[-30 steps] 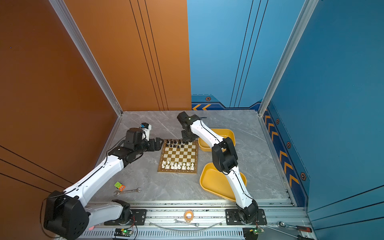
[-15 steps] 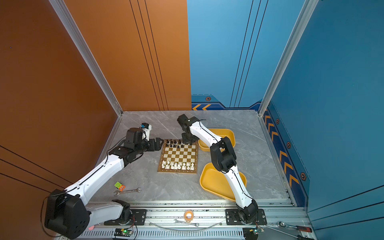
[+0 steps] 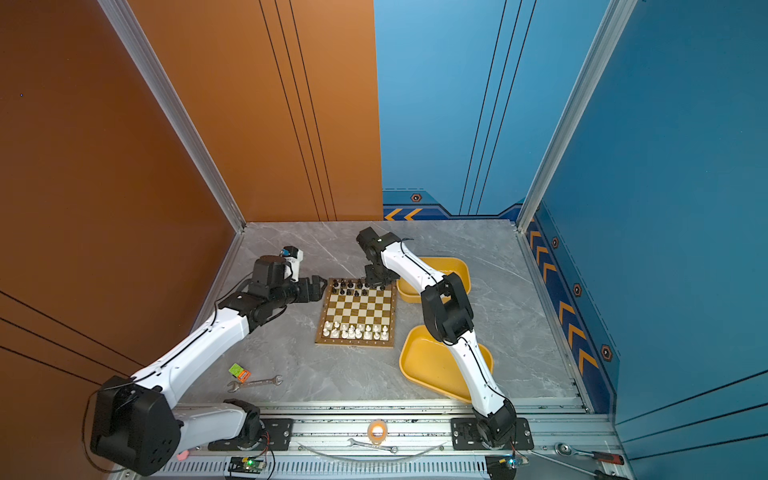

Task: Set up the chess pieces on the board
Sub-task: 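Lower the black piece onto the farthest-rank corner square and open the right gripper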

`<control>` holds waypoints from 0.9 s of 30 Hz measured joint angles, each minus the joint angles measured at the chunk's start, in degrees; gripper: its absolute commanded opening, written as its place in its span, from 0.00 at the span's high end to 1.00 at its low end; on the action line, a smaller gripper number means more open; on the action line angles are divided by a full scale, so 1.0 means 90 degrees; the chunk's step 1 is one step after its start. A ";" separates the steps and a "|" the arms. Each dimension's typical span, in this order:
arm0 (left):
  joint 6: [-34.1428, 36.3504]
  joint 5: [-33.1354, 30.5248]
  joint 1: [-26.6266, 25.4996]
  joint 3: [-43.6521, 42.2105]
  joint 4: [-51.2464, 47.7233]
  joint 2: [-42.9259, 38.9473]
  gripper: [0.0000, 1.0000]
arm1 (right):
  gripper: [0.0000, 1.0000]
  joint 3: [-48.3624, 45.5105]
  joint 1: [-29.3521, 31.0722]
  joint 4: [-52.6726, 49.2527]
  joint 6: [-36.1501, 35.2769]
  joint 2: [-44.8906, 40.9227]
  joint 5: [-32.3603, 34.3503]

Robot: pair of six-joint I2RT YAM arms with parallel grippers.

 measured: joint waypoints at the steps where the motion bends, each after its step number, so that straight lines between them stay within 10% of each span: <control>1: 0.0000 0.0000 0.0000 0.0000 0.0002 0.0002 0.07 | 0.95 0.0002 0.0000 0.0002 0.0000 0.0005 -0.0002; 16: 0.0010 0.0024 0.0061 0.0046 0.0000 0.0056 0.07 | 0.94 0.0228 -0.0005 0.0000 0.0046 0.0141 -0.0092; 27: 0.0066 0.0109 0.0185 0.0046 0.0000 0.0056 0.07 | 0.70 0.0228 -0.0005 0.0005 0.0180 0.0165 -0.0146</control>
